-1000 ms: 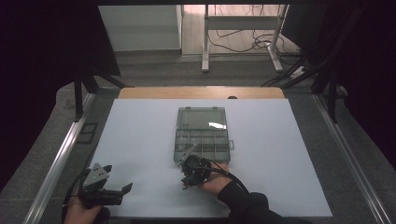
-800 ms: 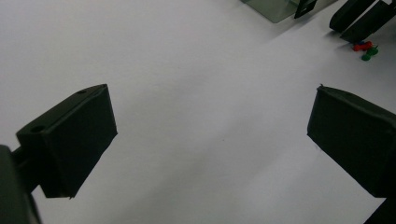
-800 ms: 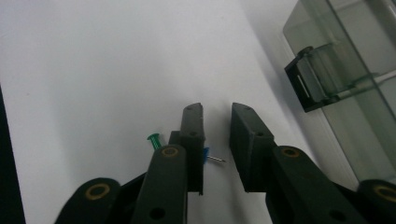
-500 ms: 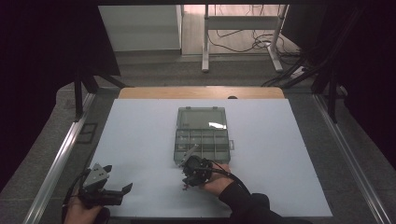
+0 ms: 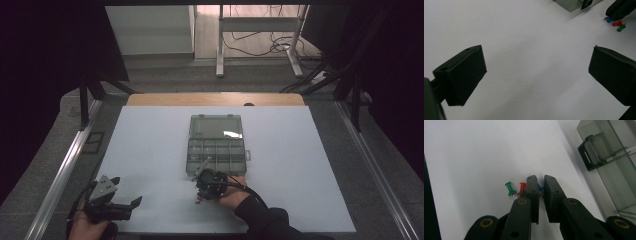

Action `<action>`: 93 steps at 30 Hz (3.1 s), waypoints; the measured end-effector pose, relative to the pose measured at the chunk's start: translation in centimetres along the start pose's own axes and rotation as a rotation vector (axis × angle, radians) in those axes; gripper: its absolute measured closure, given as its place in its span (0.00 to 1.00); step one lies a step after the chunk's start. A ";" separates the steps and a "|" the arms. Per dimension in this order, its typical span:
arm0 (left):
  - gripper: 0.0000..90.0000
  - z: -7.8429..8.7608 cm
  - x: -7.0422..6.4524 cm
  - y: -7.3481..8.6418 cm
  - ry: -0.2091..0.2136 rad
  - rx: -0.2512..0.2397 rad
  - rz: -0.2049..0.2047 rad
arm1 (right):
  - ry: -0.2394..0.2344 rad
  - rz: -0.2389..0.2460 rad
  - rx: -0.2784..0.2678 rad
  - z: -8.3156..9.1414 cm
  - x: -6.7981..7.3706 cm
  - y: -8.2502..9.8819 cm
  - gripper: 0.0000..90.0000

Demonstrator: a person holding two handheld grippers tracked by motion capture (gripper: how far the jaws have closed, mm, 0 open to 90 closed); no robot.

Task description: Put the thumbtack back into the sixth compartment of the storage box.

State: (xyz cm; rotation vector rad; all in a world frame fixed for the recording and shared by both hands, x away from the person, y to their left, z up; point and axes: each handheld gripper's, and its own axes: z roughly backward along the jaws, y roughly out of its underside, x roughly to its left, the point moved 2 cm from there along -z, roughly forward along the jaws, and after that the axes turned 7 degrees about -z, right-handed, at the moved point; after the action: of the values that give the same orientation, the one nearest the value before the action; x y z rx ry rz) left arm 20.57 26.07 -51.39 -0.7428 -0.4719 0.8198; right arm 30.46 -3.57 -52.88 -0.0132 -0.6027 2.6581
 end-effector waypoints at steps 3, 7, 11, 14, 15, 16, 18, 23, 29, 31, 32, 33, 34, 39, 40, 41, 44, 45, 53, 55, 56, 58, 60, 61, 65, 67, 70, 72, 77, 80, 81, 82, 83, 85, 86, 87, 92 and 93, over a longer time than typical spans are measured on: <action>0.02 0.0 0.0 0.0 0.002 0.000 0.001 | -0.002 -0.014 -0.011 0.3 -0.1 0.0 0.91; 0.02 0.0 0.1 0.0 0.003 0.003 0.007 | 0.001 -0.028 -0.023 0.7 -0.3 0.1 0.91; 0.02 -0.1 0.1 0.0 0.005 0.002 0.019 | -0.001 -0.037 -0.035 1.1 -0.6 0.1 0.91; 0.02 -0.1 0.2 0.0 0.006 0.001 0.022 | -0.004 -0.046 -0.047 1.4 -0.8 0.1 0.91; 0.02 -0.1 0.2 0.0 0.006 0.001 0.023 | -0.004 -0.049 -0.051 1.5 -0.9 0.1 0.91; 0.02 -0.1 0.2 0.0 0.006 0.001 0.023 | -0.004 -0.049 -0.051 1.5 -0.9 0.1 0.91; 0.02 -0.1 0.1 0.0 0.006 0.002 0.021 | -0.005 -0.057 -0.058 1.8 -1.0 0.1 0.91; 0.02 -0.1 0.1 0.0 0.006 0.002 0.019 | -0.003 -0.069 -0.075 2.3 -1.4 0.1 0.91; 0.02 -0.1 0.1 0.0 0.007 0.002 0.020 | 0.000 -0.085 -0.093 2.9 -1.8 -0.1 0.91; 0.02 -0.1 0.2 0.0 0.008 0.003 0.020 | 0.001 -0.092 -0.096 3.0 -1.9 -0.1 0.91; 0.02 -0.1 0.2 0.0 0.008 0.003 0.020 | 0.001 -0.094 -0.096 3.1 -2.0 -0.1 0.91; 0.02 -0.1 0.2 0.0 0.008 0.003 0.021 | 0.002 -0.096 -0.100 3.2 -2.1 -0.1 0.91; 0.02 -0.1 0.2 0.0 0.008 0.003 0.021 | 0.001 -0.102 -0.101 3.3 -2.2 -0.1 0.91; 0.02 -0.1 0.2 0.0 0.009 0.004 0.021 | 0.005 -0.113 -0.113 3.9 -2.7 -0.2 0.91; 0.02 -0.1 0.2 0.0 0.009 0.004 0.021 | 0.007 -0.114 -0.118 4.0 -2.8 -0.3 0.91; 0.02 -0.1 0.2 0.0 0.009 0.004 0.021 | 0.006 -0.120 -0.120 4.1 -2.9 -0.3 0.91; 0.02 -0.1 0.2 0.0 0.010 0.004 0.022 | 0.009 -0.131 -0.128 4.4 -3.3 -0.3 0.91; 0.02 -0.1 0.2 0.0 0.010 0.004 0.022 | 0.012 -0.132 -0.130 4.5 -3.4 -0.4 0.91; 0.02 -0.1 0.2 0.0 0.011 0.003 0.022 | 0.033 -0.147 -0.137 4.8 -4.4 -0.8 0.91; 0.02 -0.1 0.2 0.0 0.011 0.004 0.022 | 0.039 -0.153 -0.140 4.8 -4.7 -1.0 0.91; 0.02 -0.1 0.2 0.0 0.011 0.004 0.021 | 0.040 -0.156 -0.141 4.9 -4.8 -1.0 0.91; 0.02 -0.1 0.2 0.0 0.012 0.004 0.021 | 0.047 -0.166 -0.142 4.9 -5.2 -1.2 0.91; 0.02 -0.1 0.2 0.0 0.012 0.004 0.021 | 0.051 -0.173 -0.143 4.9 -5.4 -1.3 0.91; 0.02 -0.1 0.2 0.0 0.012 0.003 0.021 | 0.058 -0.184 -0.149 4.9 -5.9 -1.6 0.91; 0.02 -0.1 0.2 0.0 0.013 0.003 0.021 | 0.071 -0.187 -0.150 4.8 -6.5 -2.0 0.91; 0.02 -0.1 0.2 0.0 0.013 0.003 0.021 | 0.074 -0.190 -0.150 4.7 -6.6 -2.1 0.91; 0.02 -0.1 0.2 0.0 0.014 0.003 0.021 | 0.078 -0.194 -0.146 4.2 -6.8 -2.4 0.91; 0.02 -0.1 0.2 0.0 0.014 0.002 0.021 | 0.086 -0.195 -0.137 3.7 -7.1 -2.6 0.91; 0.02 -0.1 0.2 0.0 0.015 0.002 0.020 | 0.095 -0.198 -0.127 3.1 -7.5 -2.6 0.90; 0.02 -0.1 0.2 0.0 0.015 0.003 0.018 | 0.096 -0.202 -0.134 3.2 -7.5 -2.6 0.87; 0.02 -0.1 0.2 0.0 0.015 0.003 0.016 | 0.094 -0.203 -0.139 3.4 -7.4 -2.6 0.83; 0.02 -0.1 0.2 0.0 0.016 0.005 0.013 | 0.094 -0.203 -0.139 3.4 -7.4 -2.6 0.83; 0.02 -0.1 0.2 0.0 0.016 0.005 0.013 | 0.090 -0.207 -0.142 3.5 -7.3 -2.6 0.77; 0.02 -0.1 0.1 0.0 0.016 0.005 0.012 | 0.087 -0.209 -0.146 3.7 -7.2 -2.5 0.71; 0.02 -0.1 0.1 0.0 0.016 0.005 0.012 | 0.087 -0.209 -0.146 3.7 -7.2 -2.5 0.71; 0.02 -0.1 0.1 0.0 0.016 0.006 0.010 | 0.085 -0.211 -0.150 3.7 -7.2 -2.5 0.68; 0.02 -0.1 0.1 0.0 0.016 0.006 0.009 | 0.091 -0.222 -0.174 4.3 -7.0 -2.2 0.47; 0.02 -0.1 0.1 0.0 0.016 0.006 0.009 | 0.090 -0.222 -0.177 4.4 -7.0 -2.2 0.42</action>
State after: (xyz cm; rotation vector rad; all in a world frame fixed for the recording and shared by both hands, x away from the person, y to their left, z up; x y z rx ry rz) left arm 20.73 26.13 -51.45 -0.7462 -0.4524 0.8224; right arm 37.28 -6.34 -48.57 -0.1102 -0.7613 2.3708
